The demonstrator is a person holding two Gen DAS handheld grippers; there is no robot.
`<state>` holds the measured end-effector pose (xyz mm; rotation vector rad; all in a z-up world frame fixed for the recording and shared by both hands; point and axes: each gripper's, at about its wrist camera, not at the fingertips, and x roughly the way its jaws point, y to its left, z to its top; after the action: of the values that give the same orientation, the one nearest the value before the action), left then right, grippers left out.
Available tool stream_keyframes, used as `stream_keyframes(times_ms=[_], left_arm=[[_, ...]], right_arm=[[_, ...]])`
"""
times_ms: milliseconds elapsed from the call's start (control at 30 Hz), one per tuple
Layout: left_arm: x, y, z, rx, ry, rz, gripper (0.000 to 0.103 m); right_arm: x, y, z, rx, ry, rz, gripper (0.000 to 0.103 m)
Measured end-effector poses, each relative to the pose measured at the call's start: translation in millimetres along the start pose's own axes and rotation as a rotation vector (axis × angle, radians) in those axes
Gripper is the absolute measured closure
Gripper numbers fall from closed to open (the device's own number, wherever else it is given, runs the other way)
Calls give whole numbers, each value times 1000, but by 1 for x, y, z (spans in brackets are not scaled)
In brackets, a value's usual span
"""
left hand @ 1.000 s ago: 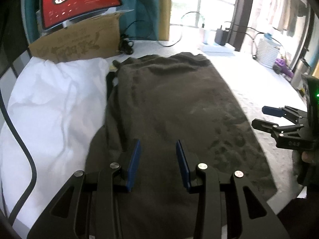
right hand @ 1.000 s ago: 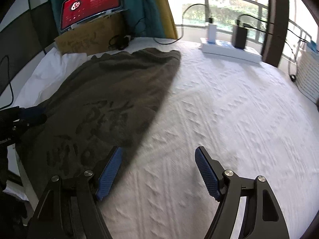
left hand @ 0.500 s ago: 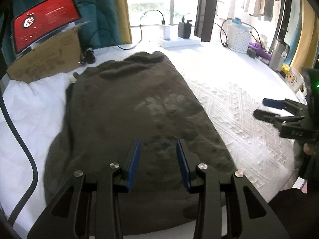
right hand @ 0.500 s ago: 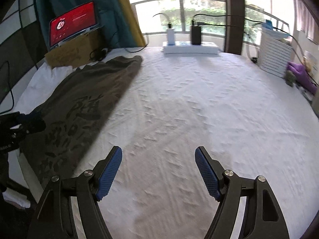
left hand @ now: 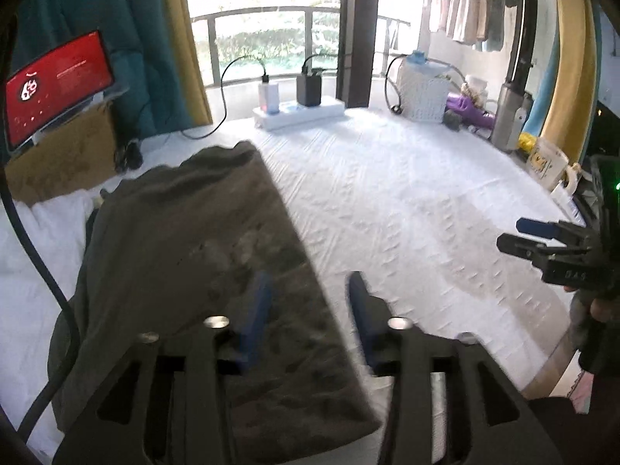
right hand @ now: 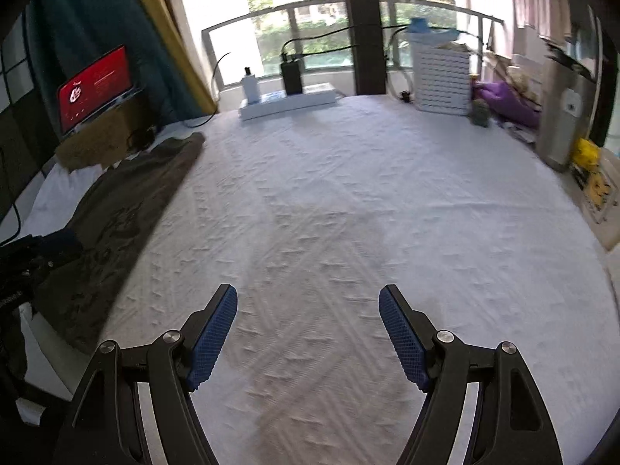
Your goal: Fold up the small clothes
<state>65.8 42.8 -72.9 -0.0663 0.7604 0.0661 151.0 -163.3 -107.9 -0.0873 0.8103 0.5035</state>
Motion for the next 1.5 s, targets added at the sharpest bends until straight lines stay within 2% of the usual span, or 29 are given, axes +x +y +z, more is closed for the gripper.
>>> stream_keyframes(times_ms=[67, 167, 267, 300, 500, 667, 1000, 1233, 1500], left_arm=[[-5, -2, 3, -20, -21, 3, 33], [-16, -5, 7, -49, -48, -9, 32], [-29, -9, 9, -59, -86, -8, 18], [-35, -11, 10, -57, -103, -6, 17], [-55, -20, 15, -31, -155, -14, 17], [-80, -31, 17, 16, -236, -1, 17], [-114, -29, 24, -15, -318, 27, 17], [-134, -38, 28, 32, -401, 58, 17], [-158, -34, 31, 28, -470, 84, 15]], right_arm=[[-9, -6, 0, 5, -14, -19, 26], [-23, -12, 0, 4, -43, -51, 26], [-35, -12, 1, -5, -69, -79, 26], [-40, -12, 1, -9, -79, -88, 26], [-66, -10, 6, -32, -136, -119, 26], [-85, -5, 8, -50, -170, -136, 26], [-118, 8, 12, -83, -242, -173, 26], [-148, 19, 19, -102, -303, -183, 25], [-179, 37, 29, -144, -368, -190, 25]])
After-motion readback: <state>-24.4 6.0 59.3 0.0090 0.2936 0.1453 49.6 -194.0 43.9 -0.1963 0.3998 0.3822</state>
